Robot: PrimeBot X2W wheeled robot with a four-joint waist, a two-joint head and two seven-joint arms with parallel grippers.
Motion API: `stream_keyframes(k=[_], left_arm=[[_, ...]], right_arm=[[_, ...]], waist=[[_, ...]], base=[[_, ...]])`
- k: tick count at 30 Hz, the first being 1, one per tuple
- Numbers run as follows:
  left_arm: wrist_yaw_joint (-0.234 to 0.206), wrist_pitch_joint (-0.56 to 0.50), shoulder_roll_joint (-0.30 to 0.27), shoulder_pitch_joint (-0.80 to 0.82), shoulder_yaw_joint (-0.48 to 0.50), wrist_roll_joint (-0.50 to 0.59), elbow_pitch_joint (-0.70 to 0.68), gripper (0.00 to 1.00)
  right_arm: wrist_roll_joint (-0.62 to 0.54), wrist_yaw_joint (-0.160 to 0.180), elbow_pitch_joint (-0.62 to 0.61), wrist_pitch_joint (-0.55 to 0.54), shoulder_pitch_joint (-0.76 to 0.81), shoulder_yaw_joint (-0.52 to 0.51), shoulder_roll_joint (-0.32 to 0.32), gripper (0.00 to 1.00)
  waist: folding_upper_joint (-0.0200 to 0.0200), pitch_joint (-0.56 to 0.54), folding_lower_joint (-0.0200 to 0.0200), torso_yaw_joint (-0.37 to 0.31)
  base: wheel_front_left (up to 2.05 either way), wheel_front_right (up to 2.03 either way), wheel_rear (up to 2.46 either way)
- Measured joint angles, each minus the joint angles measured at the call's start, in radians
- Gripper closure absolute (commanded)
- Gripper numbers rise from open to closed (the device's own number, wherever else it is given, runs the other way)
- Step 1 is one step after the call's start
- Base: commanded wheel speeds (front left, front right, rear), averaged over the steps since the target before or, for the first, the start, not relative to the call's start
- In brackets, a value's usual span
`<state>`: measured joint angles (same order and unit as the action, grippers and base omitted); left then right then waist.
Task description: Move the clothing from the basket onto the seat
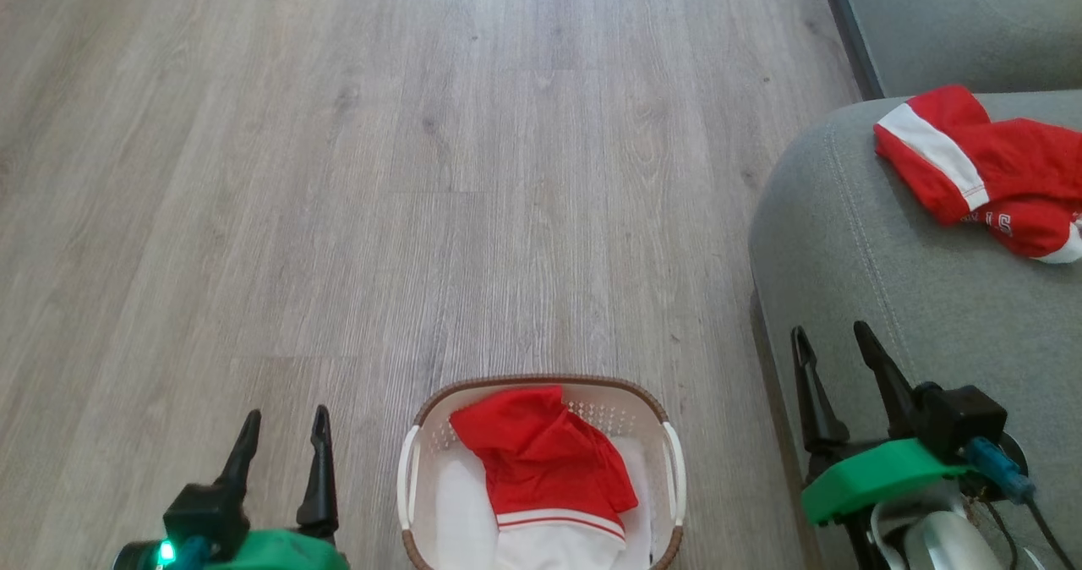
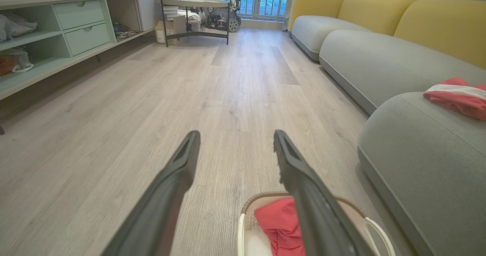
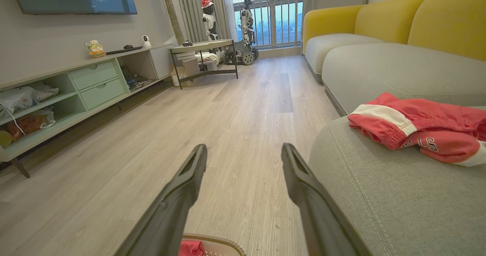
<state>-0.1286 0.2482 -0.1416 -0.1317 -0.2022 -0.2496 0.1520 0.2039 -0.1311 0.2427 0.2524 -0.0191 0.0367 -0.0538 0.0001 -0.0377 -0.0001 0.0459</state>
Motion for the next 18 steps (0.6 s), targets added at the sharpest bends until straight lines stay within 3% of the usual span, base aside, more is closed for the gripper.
stream_keyframes(k=[11,18], left_arm=[[0.023,0.0,0.016,0.001,0.014,0.02,0.005,0.0],[0.055,0.0,0.023,0.05,-0.055,0.056,0.066,0.0]], right_arm=[[0.001,0.0,0.001,0.0,0.0,-0.002,0.0,0.0],[-0.013,0.0,-0.017,0.0,-0.007,-0.044,0.002,0.0]], waist=[[0.0,0.019,0.0,-0.003],[0.0,0.072,0.0,-0.011]], base=[[0.0,0.0,0.0],[0.0,0.0,0.0]])
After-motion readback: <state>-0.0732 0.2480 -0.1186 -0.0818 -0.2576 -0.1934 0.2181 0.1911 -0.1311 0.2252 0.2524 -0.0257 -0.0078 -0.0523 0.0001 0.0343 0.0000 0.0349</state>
